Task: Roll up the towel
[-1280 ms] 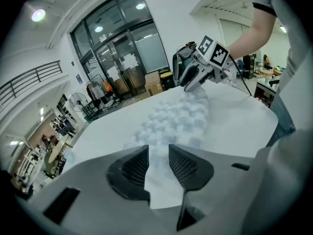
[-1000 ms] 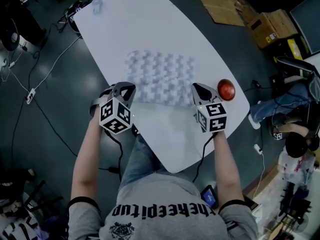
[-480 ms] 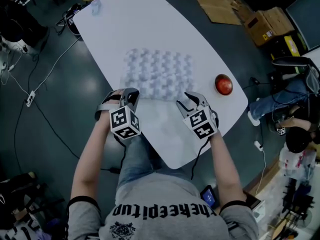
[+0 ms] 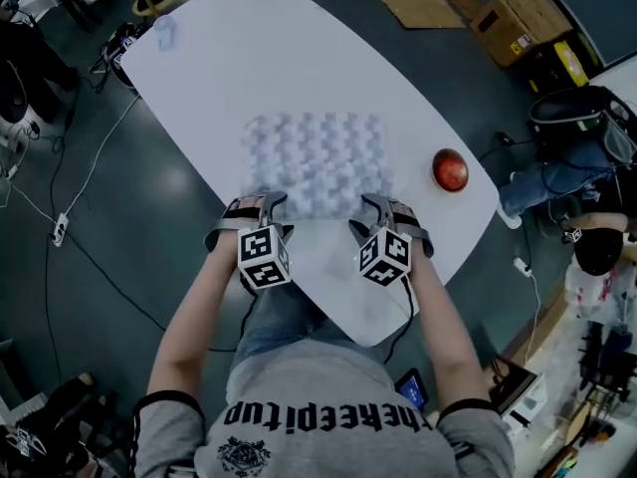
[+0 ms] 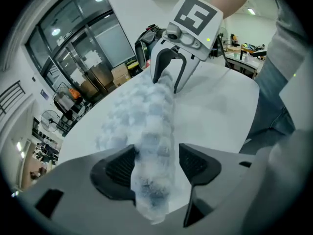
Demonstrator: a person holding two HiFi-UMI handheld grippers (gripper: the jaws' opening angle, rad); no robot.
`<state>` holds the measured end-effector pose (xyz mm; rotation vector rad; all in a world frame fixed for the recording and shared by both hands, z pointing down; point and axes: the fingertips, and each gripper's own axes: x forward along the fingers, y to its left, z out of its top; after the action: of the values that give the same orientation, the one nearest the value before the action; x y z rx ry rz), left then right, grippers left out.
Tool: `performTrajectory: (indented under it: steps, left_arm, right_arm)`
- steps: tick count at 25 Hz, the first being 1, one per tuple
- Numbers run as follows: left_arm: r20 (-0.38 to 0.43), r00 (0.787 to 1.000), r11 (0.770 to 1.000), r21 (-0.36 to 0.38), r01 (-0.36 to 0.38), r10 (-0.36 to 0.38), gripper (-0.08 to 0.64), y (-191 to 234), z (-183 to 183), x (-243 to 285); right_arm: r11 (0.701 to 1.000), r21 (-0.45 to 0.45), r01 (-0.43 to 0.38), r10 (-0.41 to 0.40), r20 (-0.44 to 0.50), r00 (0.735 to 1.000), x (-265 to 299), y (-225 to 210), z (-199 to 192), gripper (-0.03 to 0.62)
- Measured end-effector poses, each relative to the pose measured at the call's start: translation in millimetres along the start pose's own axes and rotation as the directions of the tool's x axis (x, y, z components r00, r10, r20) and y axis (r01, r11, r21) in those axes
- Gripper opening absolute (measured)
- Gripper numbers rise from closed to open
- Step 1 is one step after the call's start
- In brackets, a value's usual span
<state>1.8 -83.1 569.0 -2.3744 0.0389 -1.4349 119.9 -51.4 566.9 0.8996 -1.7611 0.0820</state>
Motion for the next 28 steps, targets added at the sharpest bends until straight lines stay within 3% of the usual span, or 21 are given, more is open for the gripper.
performTrajectory:
  steps: [8, 13, 14, 15, 17, 21, 28]
  left_arm:
    - [-0.038, 0.999, 0.998, 0.058, 0.005, -0.003, 0.268, 26, -13, 31]
    - [-0.05, 0.997, 0.998, 0.024, 0.06, -0.059, 0.267, 29, -16, 39]
    - [-0.045, 0.997, 0.998, 0.015, 0.063, -0.063, 0.264, 28, -16, 38]
    - [-0.039, 0.998, 0.998, 0.012, 0.057, -0.056, 0.252, 27, -15, 36]
    - [-0.034, 0.999, 0.999, 0.027, 0.021, -0.02, 0.155, 29, -13, 34]
    - [-0.04, 0.999, 0.999, 0.035, 0.027, -0.025, 0.11, 25, -13, 29]
    - [-0.019, 0.99, 0.991, 0.01, 0.137, -0.137, 0.106, -1, -10, 11]
  right_arm:
    - [0.998, -0.047, 0.03, -0.034, -0.092, 0.995, 32, -23, -15, 0.229]
    - [0.999, -0.043, 0.007, -0.013, -0.123, 0.992, 39, -31, -16, 0.227]
    - [0.999, -0.048, 0.013, -0.019, -0.128, 0.992, 39, -30, -17, 0.212]
    - [0.998, -0.06, 0.022, -0.029, -0.132, 0.991, 38, -30, -17, 0.15]
    - [0.997, -0.079, 0.021, -0.032, -0.133, 0.991, 37, -27, -17, 0.099]
    - [0.998, -0.065, -0.021, 0.013, -0.121, 0.993, 32, -24, -15, 0.072]
    - [0.991, -0.048, -0.122, 0.116, -0.118, 0.986, 13, 3, -14, 0.069]
